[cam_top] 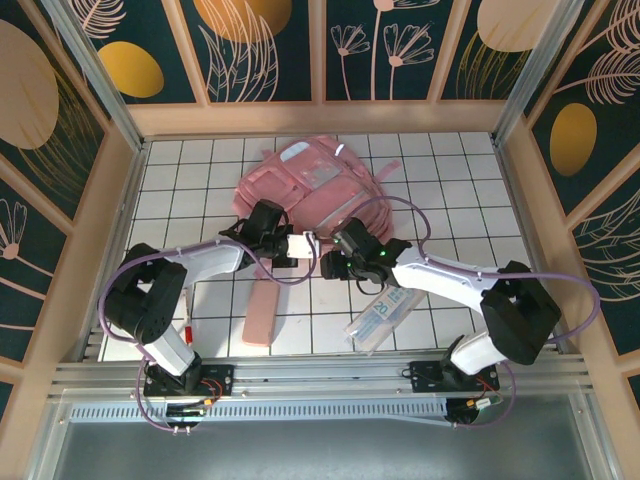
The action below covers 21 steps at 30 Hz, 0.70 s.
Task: Pack the student bag
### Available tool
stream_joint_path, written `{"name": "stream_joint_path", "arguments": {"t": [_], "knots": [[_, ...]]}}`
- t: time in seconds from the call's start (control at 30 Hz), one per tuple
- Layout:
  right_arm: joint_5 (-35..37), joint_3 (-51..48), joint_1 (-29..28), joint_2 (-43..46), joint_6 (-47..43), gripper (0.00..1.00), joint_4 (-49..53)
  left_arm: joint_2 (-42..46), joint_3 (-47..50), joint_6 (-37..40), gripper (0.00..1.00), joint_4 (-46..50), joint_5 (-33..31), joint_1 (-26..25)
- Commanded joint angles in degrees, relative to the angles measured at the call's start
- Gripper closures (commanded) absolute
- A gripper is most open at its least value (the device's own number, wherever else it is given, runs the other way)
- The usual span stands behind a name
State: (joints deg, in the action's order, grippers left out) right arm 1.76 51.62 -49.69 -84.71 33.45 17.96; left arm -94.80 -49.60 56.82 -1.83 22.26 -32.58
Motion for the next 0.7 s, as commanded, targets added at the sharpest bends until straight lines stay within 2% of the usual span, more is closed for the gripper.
{"name": "stream_joint_path", "arguments": {"t": [0.0,0.13,0.4,0.67], "knots": [[3.7,1.7,-0.2,-1.1,1.2,0.45,0.9,1.9,-2.4,-2.8,1.00,2.6,7.0,0.1],[8.3,3.5,-1.8,-2.3,3.4,0.44,2.6,1.2,-3.6,-2.5,1.00,4.5,7.6,0.1],[24.2,9.0,-5.2,-7.3,13.7,0.47,9.5,0.0,-5.7,-3.5,1.00,6.7,12.7,0.1],[32.3,12.6,-6.6,-8.6,18.6,0.68,18.1,-0.2,-5.2,-1.8,1.00,7.6,10.3,0.2]]}}
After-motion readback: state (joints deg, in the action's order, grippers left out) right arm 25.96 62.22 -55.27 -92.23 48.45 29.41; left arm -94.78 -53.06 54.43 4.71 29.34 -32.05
